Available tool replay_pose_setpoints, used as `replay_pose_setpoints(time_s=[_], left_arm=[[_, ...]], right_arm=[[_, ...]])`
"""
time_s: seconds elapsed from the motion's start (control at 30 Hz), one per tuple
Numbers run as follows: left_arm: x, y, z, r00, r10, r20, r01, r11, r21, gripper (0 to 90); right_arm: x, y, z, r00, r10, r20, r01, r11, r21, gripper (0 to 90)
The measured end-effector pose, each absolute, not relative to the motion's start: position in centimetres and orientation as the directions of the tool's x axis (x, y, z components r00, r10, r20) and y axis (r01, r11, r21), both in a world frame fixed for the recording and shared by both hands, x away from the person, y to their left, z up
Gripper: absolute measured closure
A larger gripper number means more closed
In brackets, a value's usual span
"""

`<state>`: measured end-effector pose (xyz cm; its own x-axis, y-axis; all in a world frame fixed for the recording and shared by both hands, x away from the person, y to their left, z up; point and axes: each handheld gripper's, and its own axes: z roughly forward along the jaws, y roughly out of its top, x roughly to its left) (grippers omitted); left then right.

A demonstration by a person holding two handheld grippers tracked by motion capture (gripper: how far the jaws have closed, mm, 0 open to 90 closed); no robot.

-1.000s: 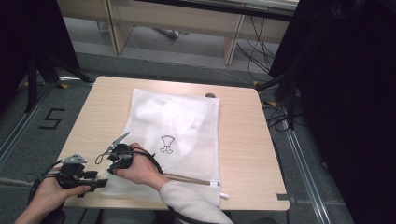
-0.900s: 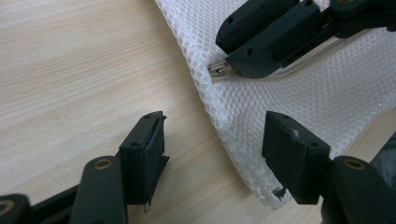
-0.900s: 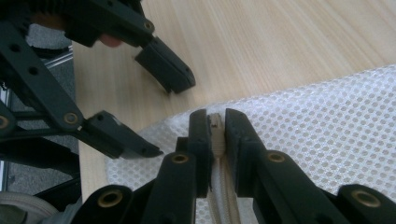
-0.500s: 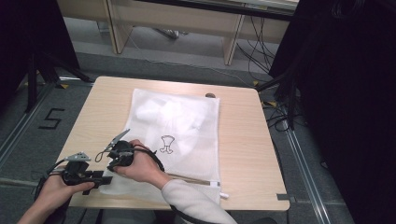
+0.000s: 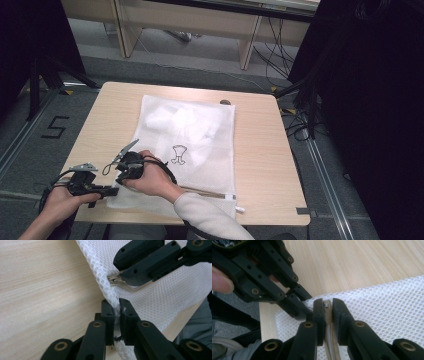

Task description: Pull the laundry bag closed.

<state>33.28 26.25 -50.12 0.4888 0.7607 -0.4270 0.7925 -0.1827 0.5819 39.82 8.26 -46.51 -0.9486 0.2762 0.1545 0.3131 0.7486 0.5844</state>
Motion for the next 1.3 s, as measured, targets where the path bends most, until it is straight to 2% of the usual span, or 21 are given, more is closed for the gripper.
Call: replay_pose_setpoints(time_s=[0.17,0.27,0.4,0.7,0.83,1.13,1.3], left_arm=[[33.3,26.4,-49.9,0.45,0.762,-0.465,0.815,-0.139,0.562,85.0],[33.3,26.4,-49.9,0.444,0.763,-0.47,0.818,-0.13,0.561,85.4],[33.3,26.5,-49.9,0.441,0.761,-0.476,0.816,-0.119,0.566,85.6],[33.3,26.5,-49.8,0.44,0.764,-0.472,0.814,-0.117,0.569,86.2],[33.3,26.6,-49.8,0.439,0.765,-0.471,0.811,-0.113,0.574,86.2],[33.2,26.6,-49.7,0.444,0.771,-0.456,0.804,-0.118,0.583,86.1],[33.2,26.4,-49.7,0.444,0.781,-0.439,0.793,-0.114,0.599,86.1]], right_arm=[[39.6,8.0,-46.5,-0.936,0.306,0.172,0.349,0.755,0.555,82.1],[39.7,8.0,-46.6,-0.95,0.266,0.161,0.31,0.763,0.568,82.1],[39.7,7.6,-46.7,-0.952,0.269,0.146,0.304,0.767,0.565,82.2],[39.7,7.3,-47.1,-0.948,0.276,0.157,0.316,0.772,0.551,82.3],[39.5,7.2,-47.1,-0.937,0.308,0.166,0.349,0.778,0.523,82.4],[39.8,6.8,-47.6,-0.953,0.268,0.142,0.302,0.793,0.53,82.5],[39.5,6.7,-47.5,-0.94,0.298,0.166,0.341,0.792,0.507,82.5]])
